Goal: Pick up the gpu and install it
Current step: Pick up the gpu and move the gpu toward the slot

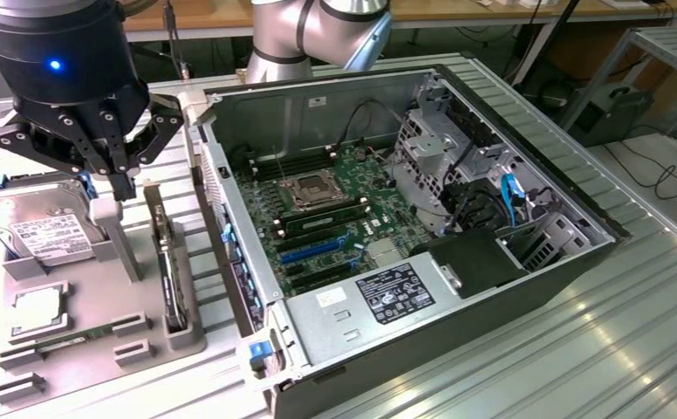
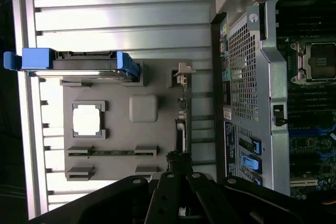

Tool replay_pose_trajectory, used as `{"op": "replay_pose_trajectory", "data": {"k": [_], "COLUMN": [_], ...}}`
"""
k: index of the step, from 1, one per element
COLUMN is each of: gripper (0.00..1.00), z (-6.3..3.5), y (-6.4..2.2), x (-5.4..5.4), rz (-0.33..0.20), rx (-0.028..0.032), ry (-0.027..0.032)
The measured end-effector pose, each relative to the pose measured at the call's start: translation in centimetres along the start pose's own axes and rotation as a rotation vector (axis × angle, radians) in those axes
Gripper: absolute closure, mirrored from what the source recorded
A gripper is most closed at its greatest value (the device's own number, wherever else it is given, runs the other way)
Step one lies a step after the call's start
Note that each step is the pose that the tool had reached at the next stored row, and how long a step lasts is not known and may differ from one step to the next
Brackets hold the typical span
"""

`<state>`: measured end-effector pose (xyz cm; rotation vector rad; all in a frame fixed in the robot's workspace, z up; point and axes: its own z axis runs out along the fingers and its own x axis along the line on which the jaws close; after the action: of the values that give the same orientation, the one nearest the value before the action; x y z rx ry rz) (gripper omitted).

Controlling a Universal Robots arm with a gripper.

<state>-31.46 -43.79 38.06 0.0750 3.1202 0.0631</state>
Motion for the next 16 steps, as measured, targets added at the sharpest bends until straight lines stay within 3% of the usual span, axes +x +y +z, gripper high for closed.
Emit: {"op": "replay_pose_trajectory", "data": {"k": [3, 5, 6, 7, 8, 12, 13, 14, 16], "gripper": [0.89, 0.76, 0.64, 0.58, 0.58, 0.40, 0.40, 0.40, 0.40], "z": [0.00, -0.01, -0.01, -0.01, 0.03, 0.40, 0.52, 0.69, 1.28], "y": [-0.15, -0.25, -0.28, -0.28, -0.29, -0.25, -0.11, -0.08, -0.04], "x": [0.0, 0.0, 0.0, 0.0, 0.0, 0.0, 0.0, 0.0, 0.1], "rz": [0.000, 0.000, 0.000, 0.000, 0.000, -0.005, -0.008, -0.009, -0.010], "rx": [-0.0001, -0.0001, 0.0001, 0.0006, 0.0018, 0.0194, 0.0342, 0.0405, 0.0444], "ry": [0.0000, 0.0000, -0.0001, 0.0000, -0.0005, -0.0015, -0.0021, -0.0024, -0.0025]}}
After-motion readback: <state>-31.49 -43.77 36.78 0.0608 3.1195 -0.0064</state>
